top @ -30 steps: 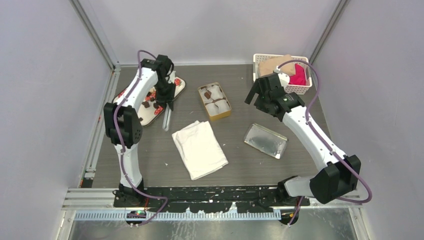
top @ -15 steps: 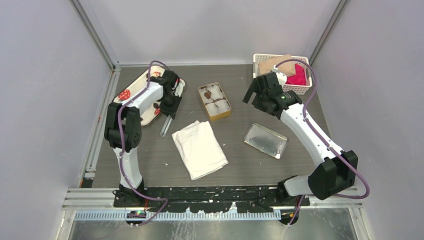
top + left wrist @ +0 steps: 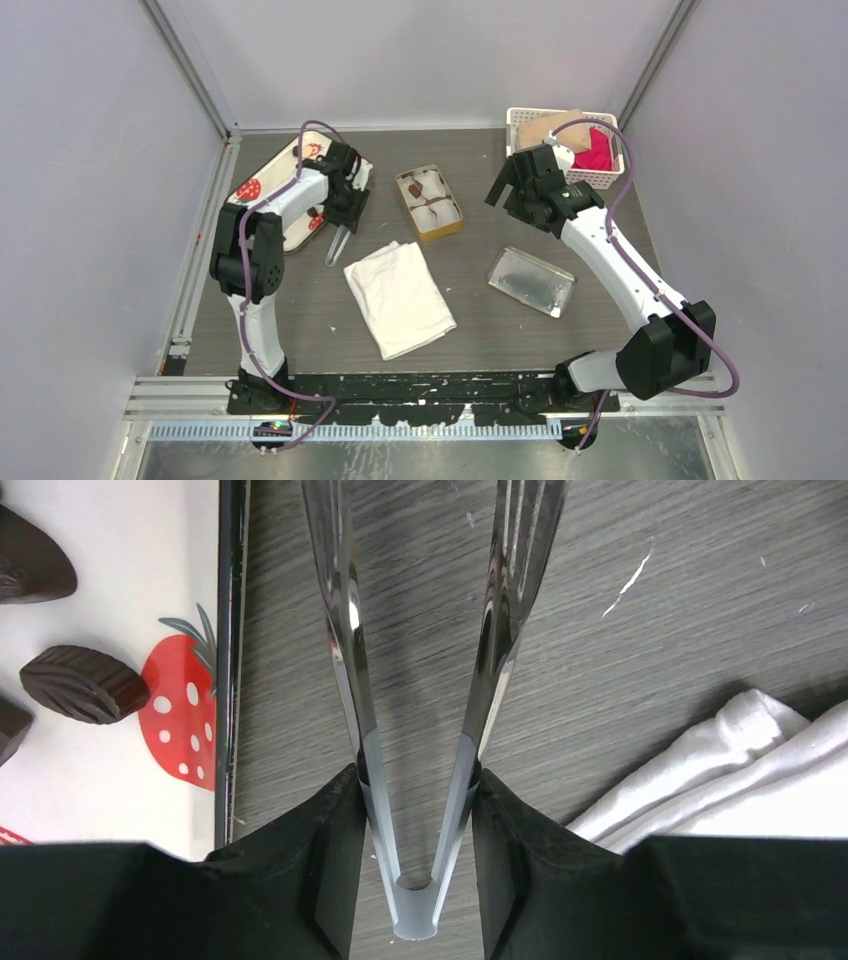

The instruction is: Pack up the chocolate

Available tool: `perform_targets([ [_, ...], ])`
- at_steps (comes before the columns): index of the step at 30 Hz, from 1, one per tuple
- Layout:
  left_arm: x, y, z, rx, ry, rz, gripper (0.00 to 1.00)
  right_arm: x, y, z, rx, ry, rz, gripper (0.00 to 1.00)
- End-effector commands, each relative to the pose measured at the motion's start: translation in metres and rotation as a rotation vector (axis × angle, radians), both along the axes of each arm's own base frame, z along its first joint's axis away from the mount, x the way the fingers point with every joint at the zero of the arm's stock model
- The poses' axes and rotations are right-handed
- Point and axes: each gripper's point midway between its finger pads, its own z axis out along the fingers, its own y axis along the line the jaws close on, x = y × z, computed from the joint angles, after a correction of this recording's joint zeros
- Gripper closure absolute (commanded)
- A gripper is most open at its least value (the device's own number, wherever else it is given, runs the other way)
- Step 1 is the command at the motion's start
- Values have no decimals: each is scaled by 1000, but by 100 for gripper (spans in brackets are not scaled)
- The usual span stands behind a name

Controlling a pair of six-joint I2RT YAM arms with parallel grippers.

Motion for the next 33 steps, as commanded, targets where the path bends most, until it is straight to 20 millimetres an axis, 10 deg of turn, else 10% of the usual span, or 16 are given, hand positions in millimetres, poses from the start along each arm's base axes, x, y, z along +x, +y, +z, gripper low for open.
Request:
perform_targets([
  [1,9,-8,5,-31,-67,-10,55,5,-1,24,31,-71,-19,2],
  [19,2,-4,6,40,-202,24,32,-2,-3,24,35,-69,-16,2],
  [33,-9,-3,-9,-7,-204,128,42,-8,-5,25,41,-68,-21,2],
])
